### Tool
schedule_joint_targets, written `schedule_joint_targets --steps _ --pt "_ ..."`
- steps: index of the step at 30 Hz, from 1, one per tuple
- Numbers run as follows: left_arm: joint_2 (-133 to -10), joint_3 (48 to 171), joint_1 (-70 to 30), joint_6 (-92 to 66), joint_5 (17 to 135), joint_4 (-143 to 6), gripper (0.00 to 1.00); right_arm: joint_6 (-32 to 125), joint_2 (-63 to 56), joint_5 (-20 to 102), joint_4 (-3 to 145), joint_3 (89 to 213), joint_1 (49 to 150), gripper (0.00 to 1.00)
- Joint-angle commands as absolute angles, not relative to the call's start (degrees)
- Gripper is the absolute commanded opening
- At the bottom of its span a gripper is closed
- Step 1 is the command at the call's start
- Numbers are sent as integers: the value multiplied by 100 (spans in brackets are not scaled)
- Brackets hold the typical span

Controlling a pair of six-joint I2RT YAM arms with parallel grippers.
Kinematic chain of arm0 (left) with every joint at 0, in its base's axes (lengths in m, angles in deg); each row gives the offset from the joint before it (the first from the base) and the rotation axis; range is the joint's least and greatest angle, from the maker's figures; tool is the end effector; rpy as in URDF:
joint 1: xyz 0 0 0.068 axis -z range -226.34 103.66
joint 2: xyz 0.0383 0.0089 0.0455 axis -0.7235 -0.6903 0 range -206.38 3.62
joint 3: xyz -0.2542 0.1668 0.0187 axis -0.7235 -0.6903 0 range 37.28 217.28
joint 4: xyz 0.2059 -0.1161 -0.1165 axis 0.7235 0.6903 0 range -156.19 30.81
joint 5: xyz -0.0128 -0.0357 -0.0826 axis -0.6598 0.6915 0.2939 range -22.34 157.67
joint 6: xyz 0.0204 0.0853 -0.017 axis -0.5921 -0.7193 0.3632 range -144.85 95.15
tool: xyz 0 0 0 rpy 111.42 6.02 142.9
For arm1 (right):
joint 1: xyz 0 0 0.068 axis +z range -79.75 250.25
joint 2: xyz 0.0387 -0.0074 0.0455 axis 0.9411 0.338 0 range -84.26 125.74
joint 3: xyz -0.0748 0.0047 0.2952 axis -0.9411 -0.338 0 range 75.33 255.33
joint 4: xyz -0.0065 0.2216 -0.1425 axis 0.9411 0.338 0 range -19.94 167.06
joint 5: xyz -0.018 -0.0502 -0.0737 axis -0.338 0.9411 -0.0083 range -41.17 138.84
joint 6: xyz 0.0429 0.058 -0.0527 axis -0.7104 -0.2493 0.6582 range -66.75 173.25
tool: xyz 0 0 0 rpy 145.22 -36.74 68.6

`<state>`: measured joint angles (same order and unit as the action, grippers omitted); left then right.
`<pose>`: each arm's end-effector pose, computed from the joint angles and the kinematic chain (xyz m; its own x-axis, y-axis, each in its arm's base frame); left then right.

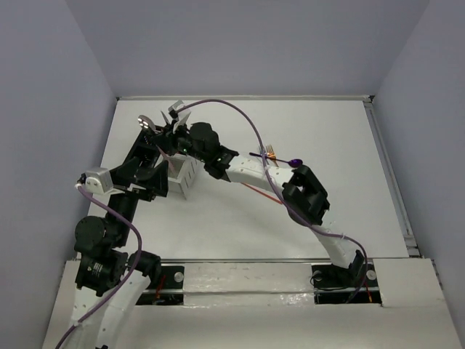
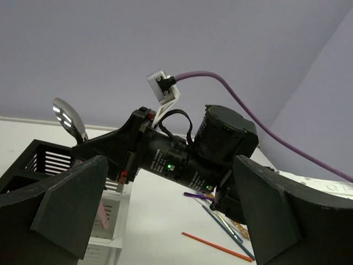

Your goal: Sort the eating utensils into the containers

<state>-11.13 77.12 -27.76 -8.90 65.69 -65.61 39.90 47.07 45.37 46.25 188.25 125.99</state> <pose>0.0683 -0.0201 0.4119 0.2986 -0.3902 -0.8709 0.3857 0.8841 -0.2639 0.3463 0.5171 0.3297 -0.1467 0.1940 -0.9700 -0.8480 0.4803 0.2243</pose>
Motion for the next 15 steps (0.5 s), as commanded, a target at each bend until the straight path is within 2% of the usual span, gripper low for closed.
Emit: schedule_joint_targets --steps 1,12,15 --pt "-1036 7798 -2815 -859 6573 -6742 99 4173 4775 4523 4053 19038 12588 5" --pt "-1062 7771 -2815 -876 6687 -6795 99 4235 4749 4400 3878 18669 12588 6" --pt "-1062 7771 -2815 -868 6696 -6795 99 4244 4600 4348 3763 18362 12588 11"
